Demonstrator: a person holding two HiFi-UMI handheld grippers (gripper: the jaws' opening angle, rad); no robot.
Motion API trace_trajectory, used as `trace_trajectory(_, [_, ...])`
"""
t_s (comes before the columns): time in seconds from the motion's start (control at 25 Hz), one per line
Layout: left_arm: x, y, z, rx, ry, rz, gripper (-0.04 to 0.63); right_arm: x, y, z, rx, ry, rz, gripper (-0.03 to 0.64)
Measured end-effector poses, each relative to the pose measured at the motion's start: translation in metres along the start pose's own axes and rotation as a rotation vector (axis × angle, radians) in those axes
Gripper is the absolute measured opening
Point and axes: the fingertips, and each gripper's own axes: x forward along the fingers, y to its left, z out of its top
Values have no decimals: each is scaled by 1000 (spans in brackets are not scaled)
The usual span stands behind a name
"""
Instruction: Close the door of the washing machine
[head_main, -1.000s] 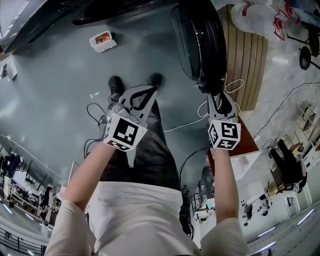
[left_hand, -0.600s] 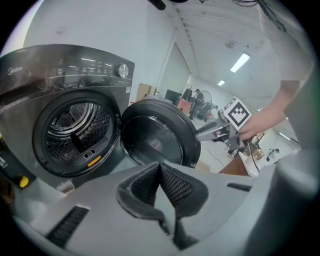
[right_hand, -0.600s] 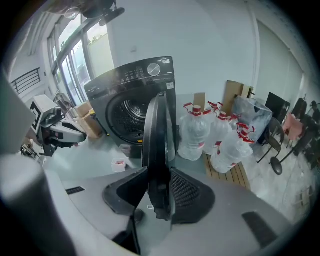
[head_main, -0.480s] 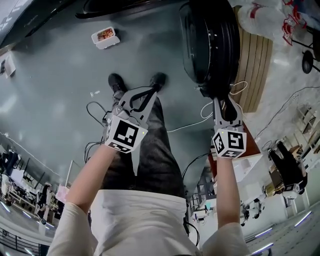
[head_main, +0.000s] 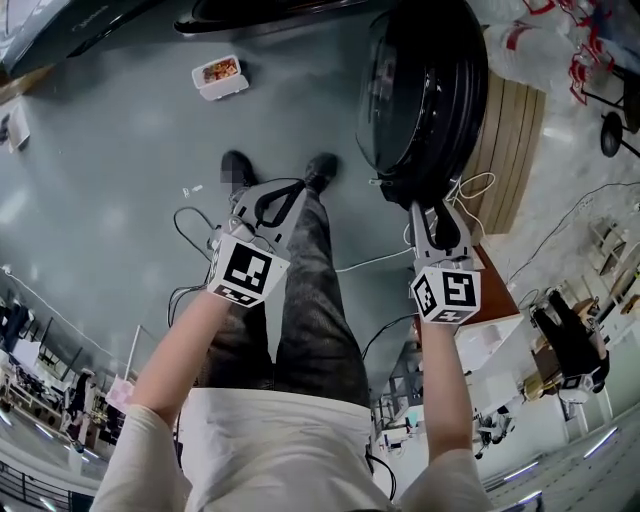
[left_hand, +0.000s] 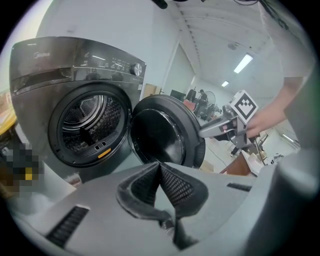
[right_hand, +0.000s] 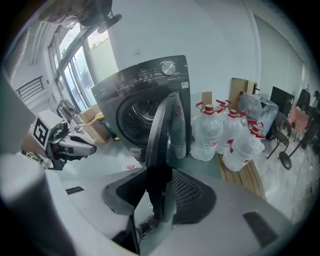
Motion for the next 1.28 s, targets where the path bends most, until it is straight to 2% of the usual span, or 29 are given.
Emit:
trace_trajectory(0.36, [-23, 31, -36, -29, 5, 37, 9, 26, 59, 10, 1, -17, 79, 194])
trace_trajectory(0.76, [-41, 54, -43, -63, -33, 69, 9, 60, 109, 30, 52, -43, 123, 224])
trace_trajectory(1.28, [-77, 73, -52, -121, -77, 89, 9, 97, 168, 62, 50, -58, 150, 206])
